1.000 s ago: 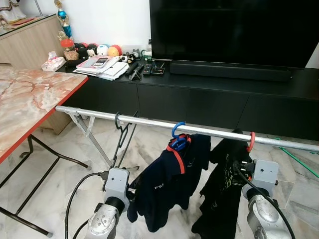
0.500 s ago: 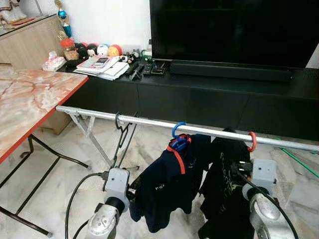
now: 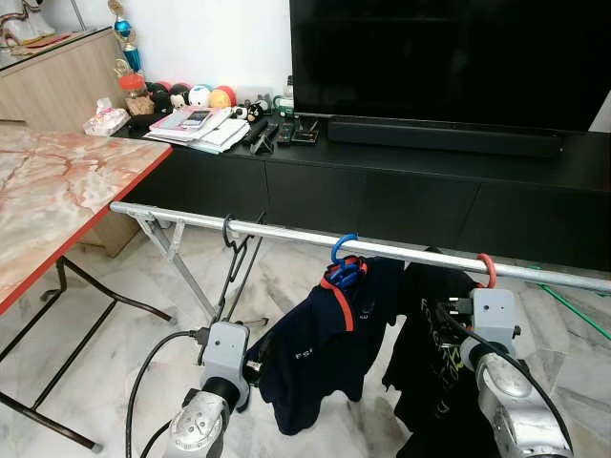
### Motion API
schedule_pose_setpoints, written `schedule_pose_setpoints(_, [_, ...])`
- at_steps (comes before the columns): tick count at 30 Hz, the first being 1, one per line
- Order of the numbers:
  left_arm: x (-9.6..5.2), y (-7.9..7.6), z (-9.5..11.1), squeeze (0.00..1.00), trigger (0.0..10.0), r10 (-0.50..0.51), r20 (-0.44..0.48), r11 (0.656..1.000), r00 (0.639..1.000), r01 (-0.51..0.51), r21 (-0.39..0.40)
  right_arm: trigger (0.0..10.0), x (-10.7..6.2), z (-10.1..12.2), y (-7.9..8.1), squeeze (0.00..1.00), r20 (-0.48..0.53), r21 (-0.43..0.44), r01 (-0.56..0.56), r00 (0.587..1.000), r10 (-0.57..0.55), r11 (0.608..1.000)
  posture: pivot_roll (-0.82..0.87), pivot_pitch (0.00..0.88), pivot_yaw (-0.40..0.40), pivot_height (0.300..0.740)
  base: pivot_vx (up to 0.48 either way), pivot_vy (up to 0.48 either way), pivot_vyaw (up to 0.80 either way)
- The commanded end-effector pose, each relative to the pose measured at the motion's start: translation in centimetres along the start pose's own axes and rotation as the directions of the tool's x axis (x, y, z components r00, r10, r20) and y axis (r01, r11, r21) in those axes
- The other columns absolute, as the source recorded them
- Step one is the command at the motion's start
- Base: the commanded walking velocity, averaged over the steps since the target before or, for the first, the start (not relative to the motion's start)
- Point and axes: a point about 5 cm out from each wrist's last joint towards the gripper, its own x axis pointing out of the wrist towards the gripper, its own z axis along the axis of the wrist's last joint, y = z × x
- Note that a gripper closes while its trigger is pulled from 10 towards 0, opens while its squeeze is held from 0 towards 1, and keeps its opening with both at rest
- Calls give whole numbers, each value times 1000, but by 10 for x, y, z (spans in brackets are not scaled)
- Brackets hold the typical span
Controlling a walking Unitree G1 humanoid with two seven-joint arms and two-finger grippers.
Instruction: Hang hanger
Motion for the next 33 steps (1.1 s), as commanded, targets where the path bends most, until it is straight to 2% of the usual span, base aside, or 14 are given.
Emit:
schedule_pose_setpoints(1, [0, -1, -2, 0, 10000, -9, -7, 1000, 1000, 9, 10, 10000, 1, 0, -2, 0, -9, -5, 13, 1000, -13, 1000, 4, 45, 33, 740, 0, 0, 0])
schedule_pose_setpoints(12, [-1, -1, -3, 0, 10000, -13, -10, 1000, 1000, 13, 10, 10000, 2, -11, -5, 0, -79, 3, -4, 997, 4, 1000, 6, 49, 35, 740, 0, 0, 0])
schedule_pose_setpoints(13, [-1, -1, -3, 0, 10000, -13, -11, 1000, 1000, 13, 10, 9765, 2, -12, -5, 0, -84, 5, -4, 996, 5, 1000, 8, 51, 35, 740, 0, 0, 0])
schedule_pose_setpoints(14, [-1, 0, -3, 0, 10000, -12, -12, 1000, 1000, 12, 10, 5373, 2, -12, -5, 0, -86, 7, -5, 996, 5, 1000, 8, 52, 35, 740, 0, 0, 0])
schedule_pose_setpoints(15, [-1, 0, -3, 0, 10000, -12, -13, 1000, 1000, 12, 10, 1529, 2, -12, -5, 0, -89, 11, -6, 996, 7, 1000, 9, 53, 35, 740, 0, 0, 0])
schedule_pose_setpoints(16, [-1, 0, -3, 0, 10000, -12, -13, 1000, 1000, 12, 10, 1529, 2, -12, -5, 0, -89, 11, -6, 996, 7, 1000, 9, 53, 35, 740, 0, 0, 0])
schedule_pose_setpoints(17, [-1, 0, -3, 0, 10000, -11, -13, 1000, 1000, 11, 11, 0, 2, -13, -5, 0, -90, 14, -7, 996, 8, 1000, 11, 55, 35, 740, 0, 0, 0])
schedule_pose_setpoints(33, [-3, 0, -5, 0, 10000, -17, -22, 1000, 1000, 17, 11, 0, 2, -19, -2, 0, -112, 28, -12, 994, 15, 1000, 14, 61, 39, 740, 0, 0, 0])
